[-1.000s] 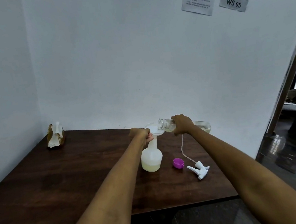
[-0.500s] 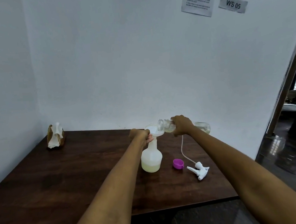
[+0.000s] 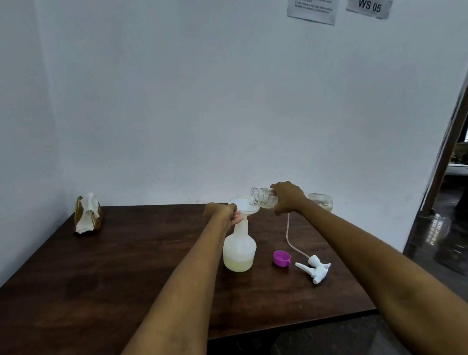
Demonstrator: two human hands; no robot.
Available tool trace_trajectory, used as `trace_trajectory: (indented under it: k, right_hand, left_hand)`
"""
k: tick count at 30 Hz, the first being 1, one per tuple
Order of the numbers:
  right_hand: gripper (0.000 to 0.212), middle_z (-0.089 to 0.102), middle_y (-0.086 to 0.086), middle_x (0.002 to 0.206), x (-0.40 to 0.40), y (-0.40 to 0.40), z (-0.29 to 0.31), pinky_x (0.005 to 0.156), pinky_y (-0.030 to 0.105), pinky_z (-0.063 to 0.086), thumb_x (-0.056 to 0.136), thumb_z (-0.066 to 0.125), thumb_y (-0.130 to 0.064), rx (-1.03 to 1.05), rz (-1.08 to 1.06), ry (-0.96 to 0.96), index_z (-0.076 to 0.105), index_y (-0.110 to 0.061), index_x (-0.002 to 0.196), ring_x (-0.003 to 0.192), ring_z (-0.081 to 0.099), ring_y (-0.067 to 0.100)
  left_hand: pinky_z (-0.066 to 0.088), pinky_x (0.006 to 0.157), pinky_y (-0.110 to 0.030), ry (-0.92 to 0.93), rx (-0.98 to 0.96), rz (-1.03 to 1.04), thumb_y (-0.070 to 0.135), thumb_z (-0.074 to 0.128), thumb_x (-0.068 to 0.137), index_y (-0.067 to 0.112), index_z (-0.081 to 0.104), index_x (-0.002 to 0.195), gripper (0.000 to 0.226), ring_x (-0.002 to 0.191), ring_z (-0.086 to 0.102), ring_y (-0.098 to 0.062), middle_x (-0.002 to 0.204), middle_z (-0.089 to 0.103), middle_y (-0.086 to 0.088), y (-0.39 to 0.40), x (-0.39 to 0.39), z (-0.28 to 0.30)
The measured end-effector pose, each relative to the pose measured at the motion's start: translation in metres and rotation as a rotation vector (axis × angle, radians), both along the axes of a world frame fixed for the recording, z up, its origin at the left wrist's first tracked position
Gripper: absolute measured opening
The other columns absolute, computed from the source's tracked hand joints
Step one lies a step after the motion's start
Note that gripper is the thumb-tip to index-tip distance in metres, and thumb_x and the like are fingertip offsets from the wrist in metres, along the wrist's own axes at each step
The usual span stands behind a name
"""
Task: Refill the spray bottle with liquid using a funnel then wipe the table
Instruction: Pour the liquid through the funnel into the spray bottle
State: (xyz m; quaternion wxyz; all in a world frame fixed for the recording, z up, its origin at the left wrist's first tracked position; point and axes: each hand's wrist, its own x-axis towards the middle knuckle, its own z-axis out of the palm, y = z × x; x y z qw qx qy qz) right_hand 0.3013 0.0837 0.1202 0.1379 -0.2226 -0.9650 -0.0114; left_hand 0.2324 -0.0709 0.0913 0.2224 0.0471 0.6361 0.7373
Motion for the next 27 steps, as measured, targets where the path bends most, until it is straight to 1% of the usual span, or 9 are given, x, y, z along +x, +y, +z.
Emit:
trace_trajectory:
  k: [2, 6, 9, 12, 17, 20, 21, 24, 27]
  right_hand:
    - [0.039, 0.064, 0.011, 0.108, -0.0004, 0.0002, -0.0005, 0.075, 0.029, 0.038, 0.067, 0.071, -0.010, 0.008, -0.003, -0.005, 0.058, -0.004, 0.103, 0.103, 0.058, 0.028]
    - [0.041, 0.063, 0.010, 0.109, -0.0010, 0.0000, 0.0001, 0.077, 0.030, 0.039, 0.066, 0.073, -0.011, 0.025, -0.009, -0.015, 0.057, -0.005, 0.104, 0.104, 0.058, 0.028]
    - [0.041, 0.063, 0.010, 0.109, -0.0014, 0.0014, -0.0005, 0.080, 0.032, 0.042, 0.067, 0.073, -0.011, 0.039, -0.007, -0.013, 0.057, -0.005, 0.104, 0.105, 0.058, 0.028]
    - [0.042, 0.063, 0.010, 0.110, -0.0012, 0.0029, -0.0016, 0.081, 0.033, 0.042, 0.067, 0.073, -0.012, 0.042, -0.012, -0.012, 0.057, -0.005, 0.105, 0.106, 0.057, 0.028]
    - [0.040, 0.064, 0.010, 0.109, -0.0001, 0.0047, -0.0040, 0.079, 0.031, 0.041, 0.067, 0.072, -0.010, 0.011, -0.011, 0.005, 0.058, -0.005, 0.104, 0.105, 0.058, 0.028]
    - [0.029, 0.064, 0.011, 0.099, -0.0002, 0.0039, -0.0051, 0.068, 0.027, 0.038, 0.065, 0.072, -0.010, -0.070, -0.003, 0.041, 0.057, -0.007, 0.090, 0.094, 0.059, 0.029]
    - [0.025, 0.061, 0.011, 0.092, -0.0009, 0.0040, -0.0062, 0.065, 0.026, 0.036, 0.065, 0.072, -0.010, -0.102, 0.002, 0.053, 0.055, -0.009, 0.084, 0.088, 0.057, 0.029]
    - [0.026, 0.054, 0.009, 0.086, -0.0027, 0.0028, -0.0090, 0.062, 0.025, 0.036, 0.068, 0.074, -0.012, -0.203, 0.004, 0.097, 0.050, -0.007, 0.076, 0.082, 0.051, 0.025]
    - [0.036, 0.060, 0.013, 0.092, -0.0034, 0.0042, -0.0097, 0.069, 0.030, 0.045, 0.068, 0.077, -0.011, -0.318, 0.004, 0.151, 0.061, 0.004, 0.095, 0.090, 0.056, 0.027]
  left_hand:
    - [0.055, 0.078, -0.026, -0.003, 0.004, -0.013, -0.006, 0.048, 0.093, -0.003, 0.052, 0.086, 0.008, 0.051, 0.047, -0.012, 0.062, 0.048, -0.010, -0.0007, 0.0008, 0.0004]
    - [0.055, 0.055, -0.019, -0.007, -0.001, -0.013, -0.006, 0.047, 0.093, 0.002, 0.047, 0.064, 0.029, 0.044, 0.048, -0.010, 0.062, 0.048, -0.009, -0.0030, 0.0017, 0.0010]
    - [0.049, 0.037, -0.016, -0.006, -0.006, -0.003, -0.008, 0.049, 0.091, -0.002, 0.051, 0.069, 0.022, 0.040, 0.051, -0.012, 0.061, 0.049, -0.011, -0.0059, 0.0038, 0.0033]
    - [0.046, 0.031, -0.017, 0.003, -0.007, 0.001, -0.008, 0.050, 0.090, -0.003, 0.053, 0.073, 0.018, 0.049, 0.049, -0.015, 0.062, 0.050, -0.012, -0.0069, 0.0046, 0.0033]
    - [0.053, 0.041, -0.019, 0.008, -0.019, 0.017, -0.008, 0.052, 0.090, -0.003, 0.054, 0.076, 0.015, 0.050, 0.050, -0.014, 0.062, 0.051, -0.012, -0.0037, 0.0025, 0.0022]
    - [0.058, 0.073, -0.025, -0.006, -0.007, 0.002, -0.006, 0.049, 0.091, -0.002, 0.052, 0.069, 0.023, 0.050, 0.049, -0.013, 0.062, 0.049, -0.010, -0.0019, 0.0024, -0.0007]
    - [0.059, 0.072, -0.026, 0.002, -0.013, 0.012, -0.006, 0.051, 0.090, -0.007, 0.057, 0.074, 0.017, 0.050, 0.049, -0.013, 0.061, 0.050, -0.010, -0.0023, 0.0037, -0.0006]
    - [0.055, 0.043, -0.020, 0.041, -0.011, 0.060, -0.007, 0.055, 0.087, -0.016, 0.062, 0.099, 0.017, 0.049, 0.052, -0.014, 0.060, 0.053, -0.011, -0.0041, 0.0060, -0.0010]
    - [0.050, 0.036, -0.018, 0.050, -0.001, 0.069, -0.006, 0.056, 0.086, -0.015, 0.062, 0.099, 0.017, 0.049, 0.053, -0.014, 0.060, 0.054, -0.011, -0.0067, 0.0069, 0.0018]
